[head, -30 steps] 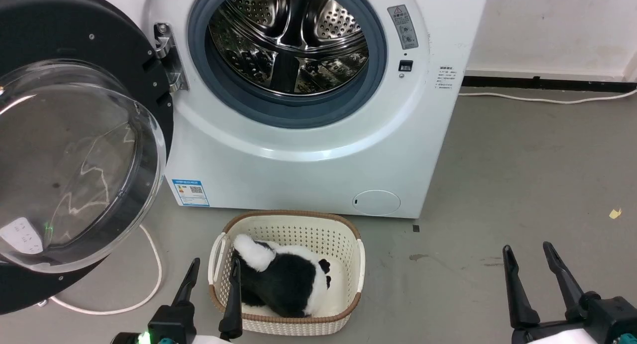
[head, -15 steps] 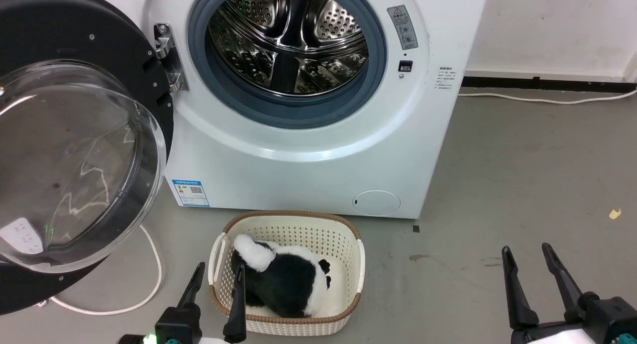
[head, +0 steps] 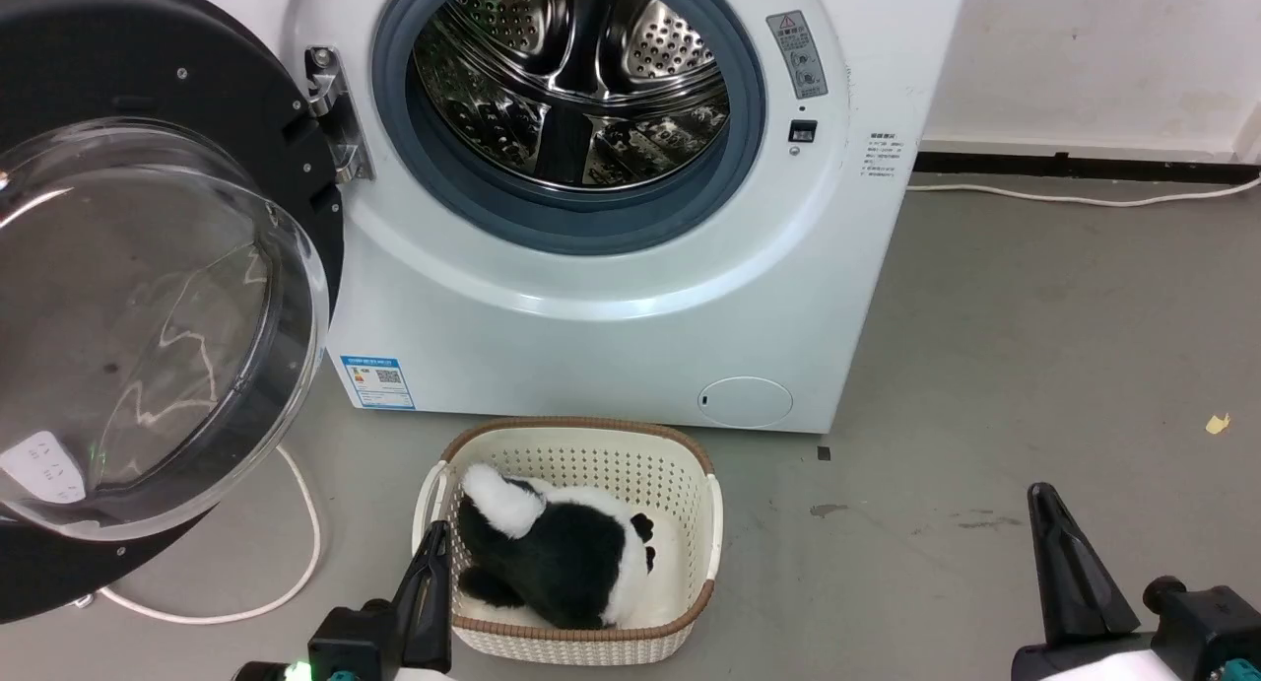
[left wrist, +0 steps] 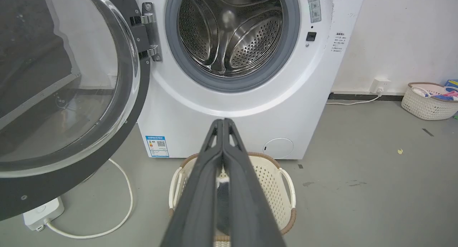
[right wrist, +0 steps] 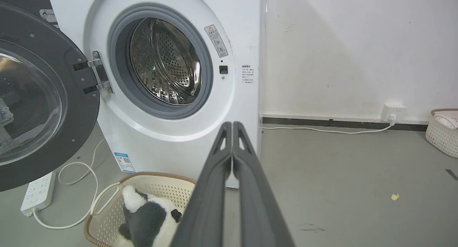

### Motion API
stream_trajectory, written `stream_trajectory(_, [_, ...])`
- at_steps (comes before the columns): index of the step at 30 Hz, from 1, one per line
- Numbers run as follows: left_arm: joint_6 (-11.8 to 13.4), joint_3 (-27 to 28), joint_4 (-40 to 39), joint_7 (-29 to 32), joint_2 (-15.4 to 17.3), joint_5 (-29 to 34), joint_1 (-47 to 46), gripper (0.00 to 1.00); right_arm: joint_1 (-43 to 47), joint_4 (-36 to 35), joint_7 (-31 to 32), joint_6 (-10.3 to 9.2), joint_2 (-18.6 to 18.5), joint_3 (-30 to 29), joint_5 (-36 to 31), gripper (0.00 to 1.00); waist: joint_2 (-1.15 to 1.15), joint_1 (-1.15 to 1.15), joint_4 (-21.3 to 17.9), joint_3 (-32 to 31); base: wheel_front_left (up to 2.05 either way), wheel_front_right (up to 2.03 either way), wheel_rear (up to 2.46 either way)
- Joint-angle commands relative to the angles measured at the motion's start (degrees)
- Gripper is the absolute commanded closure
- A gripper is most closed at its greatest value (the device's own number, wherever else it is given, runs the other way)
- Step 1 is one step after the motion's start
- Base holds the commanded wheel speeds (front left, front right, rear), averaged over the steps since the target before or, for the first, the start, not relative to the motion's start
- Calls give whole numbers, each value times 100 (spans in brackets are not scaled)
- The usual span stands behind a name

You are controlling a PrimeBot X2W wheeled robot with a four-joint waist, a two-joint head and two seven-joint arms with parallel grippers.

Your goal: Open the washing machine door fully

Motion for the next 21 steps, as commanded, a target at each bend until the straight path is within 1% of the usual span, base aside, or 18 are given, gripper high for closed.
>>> stream_trajectory(1, [-26,37,-18,36,-16,34,-5,100,-14,2,29,0,2,7,-17,100,0,0,-3,1,0,0,0])
stream_trajectory(21, [-184,289,-133,269,-128,246,-39,100,-105,13,232,1,6,49,-130,100,0,0,-36,15,0,0,0])
